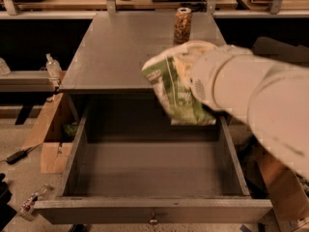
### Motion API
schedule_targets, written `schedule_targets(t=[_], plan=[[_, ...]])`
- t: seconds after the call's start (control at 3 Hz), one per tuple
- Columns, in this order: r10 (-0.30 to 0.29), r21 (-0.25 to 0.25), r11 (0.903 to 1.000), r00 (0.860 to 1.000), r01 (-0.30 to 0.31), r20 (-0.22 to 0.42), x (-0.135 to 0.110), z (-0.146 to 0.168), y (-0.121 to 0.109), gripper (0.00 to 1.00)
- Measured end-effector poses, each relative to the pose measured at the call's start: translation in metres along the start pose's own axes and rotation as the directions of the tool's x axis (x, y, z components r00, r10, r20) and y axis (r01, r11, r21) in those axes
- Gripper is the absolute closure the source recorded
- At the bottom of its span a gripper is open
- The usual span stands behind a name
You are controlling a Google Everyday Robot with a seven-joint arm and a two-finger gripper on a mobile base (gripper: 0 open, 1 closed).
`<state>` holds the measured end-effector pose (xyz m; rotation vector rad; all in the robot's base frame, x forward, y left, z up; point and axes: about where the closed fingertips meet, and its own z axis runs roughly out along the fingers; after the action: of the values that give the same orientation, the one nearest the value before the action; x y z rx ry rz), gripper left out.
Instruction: Place green jalapeno chip bag into top drawer
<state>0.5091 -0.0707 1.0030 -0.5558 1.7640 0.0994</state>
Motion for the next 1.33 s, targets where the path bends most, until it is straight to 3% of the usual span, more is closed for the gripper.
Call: schedule_targets(t=[0.33,0.67,1.0,1.33], plan=[[0.118,-0.031,0.9921,0.988,-0.122,-0.102,0.074,0.008,0.018,1.0],[0.239,-0.055,0.9664,0.958,-0.251,-0.16,0.137,0.024,0.025,0.96],[0.3,-0.102,0.9413,0.936,-0.322,-0.182,0.169,0.051,0.025,0.88],[0.305,-0.104,0.9391,0.934,-0.328,-0.186,0.172,0.051,0.026,0.69]])
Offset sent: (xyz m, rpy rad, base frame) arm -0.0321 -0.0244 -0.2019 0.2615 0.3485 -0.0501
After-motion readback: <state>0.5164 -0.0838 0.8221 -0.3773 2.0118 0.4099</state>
